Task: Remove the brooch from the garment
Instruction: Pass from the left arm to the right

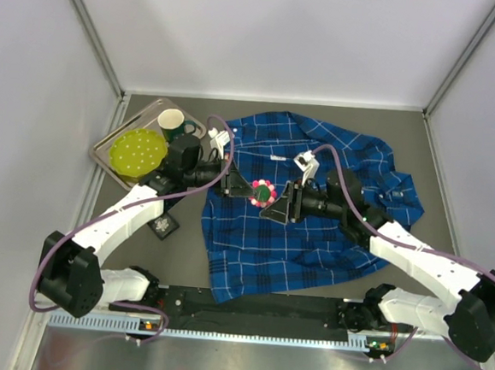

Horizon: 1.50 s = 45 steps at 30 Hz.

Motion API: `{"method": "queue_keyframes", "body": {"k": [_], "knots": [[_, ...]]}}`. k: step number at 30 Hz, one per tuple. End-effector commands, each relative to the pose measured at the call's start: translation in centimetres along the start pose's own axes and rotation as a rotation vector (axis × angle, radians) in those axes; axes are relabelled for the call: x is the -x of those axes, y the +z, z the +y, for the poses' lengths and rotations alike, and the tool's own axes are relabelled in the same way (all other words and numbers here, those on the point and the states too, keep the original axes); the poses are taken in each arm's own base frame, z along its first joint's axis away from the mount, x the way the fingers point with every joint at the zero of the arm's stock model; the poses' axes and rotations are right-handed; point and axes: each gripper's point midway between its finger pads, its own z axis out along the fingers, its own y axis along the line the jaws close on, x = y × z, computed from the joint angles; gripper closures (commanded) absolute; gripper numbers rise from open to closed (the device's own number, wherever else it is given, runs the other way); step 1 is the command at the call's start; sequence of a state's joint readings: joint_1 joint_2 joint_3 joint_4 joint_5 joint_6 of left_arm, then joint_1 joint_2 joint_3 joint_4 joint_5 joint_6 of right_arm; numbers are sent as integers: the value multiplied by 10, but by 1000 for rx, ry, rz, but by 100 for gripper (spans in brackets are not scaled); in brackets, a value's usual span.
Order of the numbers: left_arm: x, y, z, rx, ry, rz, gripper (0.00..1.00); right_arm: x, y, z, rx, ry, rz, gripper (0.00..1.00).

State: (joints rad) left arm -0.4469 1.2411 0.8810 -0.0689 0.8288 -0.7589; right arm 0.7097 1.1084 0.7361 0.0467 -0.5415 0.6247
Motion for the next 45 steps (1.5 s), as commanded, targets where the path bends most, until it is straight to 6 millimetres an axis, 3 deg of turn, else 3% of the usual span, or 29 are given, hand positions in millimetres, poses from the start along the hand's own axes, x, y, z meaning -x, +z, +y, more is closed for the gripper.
{"method": "queue_keyframes", "body": {"k": [1,5,14,33,41,45], "knots": [[12,-6,-23,-42,47,-36,100,25,4,11,-11,-70,-57,52],[12,-5,-24,-52,42,-29,100,26,13,11,0,-51,-28,57],[10,-7,-27,-67,38,-22,100,34,13,8,-30,-50,-62,65],[0,-7,-25,-84,38,8,100,51,16,12,-36,-31,-113,66],[0,-7,-19,-47,86,12,100,39,-1,11,-70,-31,-84,50],[-1,-8,-13,-16,125,37,100,36,-11,8,-61,-22,-37,47]]}}
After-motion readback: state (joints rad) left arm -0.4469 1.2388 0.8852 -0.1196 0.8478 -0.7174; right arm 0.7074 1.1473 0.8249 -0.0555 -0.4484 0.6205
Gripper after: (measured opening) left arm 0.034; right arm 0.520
